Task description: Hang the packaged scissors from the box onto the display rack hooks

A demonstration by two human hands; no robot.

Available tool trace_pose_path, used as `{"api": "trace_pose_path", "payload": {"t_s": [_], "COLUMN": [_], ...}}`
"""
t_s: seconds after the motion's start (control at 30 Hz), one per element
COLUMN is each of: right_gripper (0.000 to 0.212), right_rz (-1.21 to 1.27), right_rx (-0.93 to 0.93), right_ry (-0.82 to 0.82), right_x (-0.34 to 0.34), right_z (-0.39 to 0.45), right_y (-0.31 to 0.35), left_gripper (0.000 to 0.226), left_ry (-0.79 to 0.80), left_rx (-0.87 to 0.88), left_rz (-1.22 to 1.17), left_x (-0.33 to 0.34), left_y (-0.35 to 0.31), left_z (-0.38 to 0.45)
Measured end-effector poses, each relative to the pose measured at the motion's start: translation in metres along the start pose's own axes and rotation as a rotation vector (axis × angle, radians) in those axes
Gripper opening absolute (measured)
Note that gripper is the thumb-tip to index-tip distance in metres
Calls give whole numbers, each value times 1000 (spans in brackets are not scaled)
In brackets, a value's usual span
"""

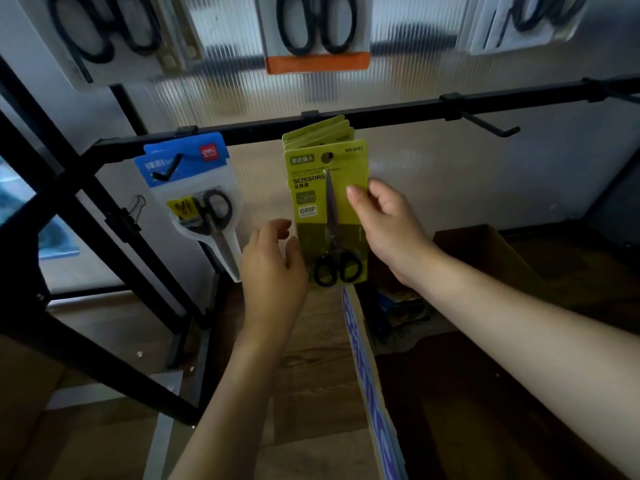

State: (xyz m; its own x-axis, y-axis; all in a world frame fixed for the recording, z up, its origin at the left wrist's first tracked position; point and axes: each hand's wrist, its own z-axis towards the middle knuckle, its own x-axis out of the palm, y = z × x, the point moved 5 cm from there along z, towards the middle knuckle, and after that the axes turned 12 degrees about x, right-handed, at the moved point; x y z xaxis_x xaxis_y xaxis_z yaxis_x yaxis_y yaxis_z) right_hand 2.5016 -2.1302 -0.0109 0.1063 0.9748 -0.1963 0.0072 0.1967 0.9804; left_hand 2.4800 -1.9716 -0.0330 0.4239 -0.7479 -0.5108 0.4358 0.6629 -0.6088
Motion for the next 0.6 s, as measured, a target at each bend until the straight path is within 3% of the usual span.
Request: {"api": "trace_pose_path", "payload": {"t_s": [0.27, 0.47, 0.6], "right_gripper": [37, 35, 35], "right_rz": [-233, -290, -583], "right_rx": [-4, 126, 128], "right_ry": [-77, -128, -186], "right_x": [-5, -43, -93], "right_z": [10, 11, 3], "right_y": [13, -21, -73], "left_gripper": [18, 17, 24], "left_ry": [-142, 77, 303], "left_rx": [110, 303, 364], "left_rz": [136, 216, 262], "left_x": [7, 49, 98], "left_y": [-26, -54, -67], "left_z": [-24, -30, -40]}}
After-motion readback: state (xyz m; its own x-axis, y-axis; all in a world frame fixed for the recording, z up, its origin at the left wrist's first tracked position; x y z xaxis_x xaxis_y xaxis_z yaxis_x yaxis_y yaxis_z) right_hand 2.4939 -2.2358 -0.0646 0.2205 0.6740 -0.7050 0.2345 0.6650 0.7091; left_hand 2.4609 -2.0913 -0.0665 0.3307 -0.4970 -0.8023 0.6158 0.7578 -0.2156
